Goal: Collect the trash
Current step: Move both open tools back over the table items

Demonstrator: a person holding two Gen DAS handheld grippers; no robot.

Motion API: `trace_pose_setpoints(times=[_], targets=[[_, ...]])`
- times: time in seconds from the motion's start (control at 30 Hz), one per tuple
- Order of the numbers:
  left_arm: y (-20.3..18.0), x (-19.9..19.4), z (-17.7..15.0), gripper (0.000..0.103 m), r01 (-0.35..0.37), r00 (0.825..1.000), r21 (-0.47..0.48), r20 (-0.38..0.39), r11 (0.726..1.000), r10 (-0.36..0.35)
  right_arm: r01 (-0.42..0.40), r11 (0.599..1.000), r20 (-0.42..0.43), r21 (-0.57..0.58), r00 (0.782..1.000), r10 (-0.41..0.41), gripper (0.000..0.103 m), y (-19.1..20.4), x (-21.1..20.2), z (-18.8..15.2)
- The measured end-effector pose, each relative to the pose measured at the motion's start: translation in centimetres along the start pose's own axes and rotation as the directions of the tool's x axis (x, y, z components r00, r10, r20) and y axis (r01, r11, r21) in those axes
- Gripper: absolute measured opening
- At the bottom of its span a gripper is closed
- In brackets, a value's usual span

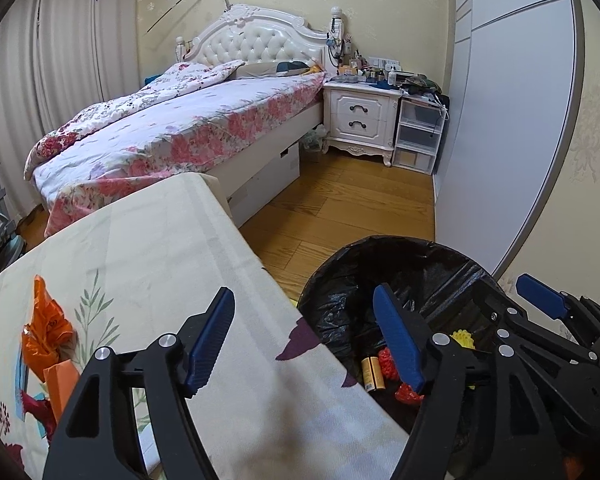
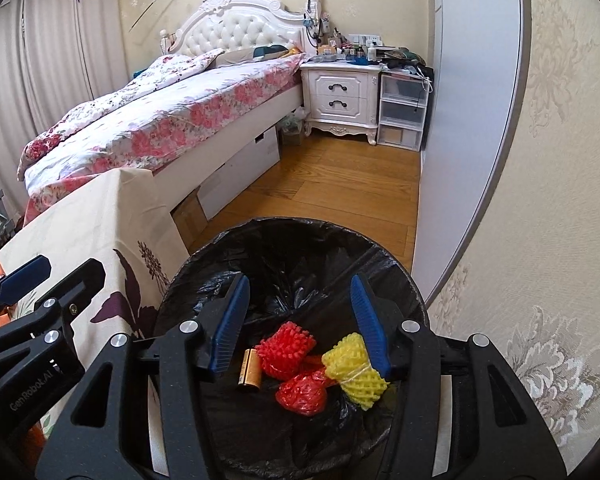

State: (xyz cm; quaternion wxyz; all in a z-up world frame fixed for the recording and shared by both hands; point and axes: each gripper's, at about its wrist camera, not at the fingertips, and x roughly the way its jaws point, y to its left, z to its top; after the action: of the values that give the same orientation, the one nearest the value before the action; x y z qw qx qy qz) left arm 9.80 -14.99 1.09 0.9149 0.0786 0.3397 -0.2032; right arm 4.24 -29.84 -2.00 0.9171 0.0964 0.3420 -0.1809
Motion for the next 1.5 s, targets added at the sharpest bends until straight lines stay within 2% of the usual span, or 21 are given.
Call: trace_pose_setpoints(times=[0.27,0.9,1.3,1.5], targets=[[1.8,-3.0,-1.4,0.07,-0.022,1.0,-0.016,0.002,1.0,0.022,-0.034,0.999,0.002,-0.038,0.999,0.034,0.052,1.7,-2.2,-1.1],[7.4,-10.3,-8.3,0.071,-0.11,0.994,-0.09,-0.02,0.99,0.109,-0.135,0.979,-0.049,-0.156,0.99,0.129,0.052,6.5,-7.5,-6.7],[10.9,-12.2,-12.9,0.071,-0.164,0.985,-0.154,-0.076,0.974,0.154,-0.188,0.957,-0.077,-0.222,0.982,0.175,0.052,9.6,-9.0,-9.4],[11.5,-12.5,-14.3,0.071,-0.156,0.985,-0.156,-0.094,0.975,0.142,-0.202,0.95,-0.088,-0.239,0.979,0.186,0.052,10.5,-9.4,-10.1]])
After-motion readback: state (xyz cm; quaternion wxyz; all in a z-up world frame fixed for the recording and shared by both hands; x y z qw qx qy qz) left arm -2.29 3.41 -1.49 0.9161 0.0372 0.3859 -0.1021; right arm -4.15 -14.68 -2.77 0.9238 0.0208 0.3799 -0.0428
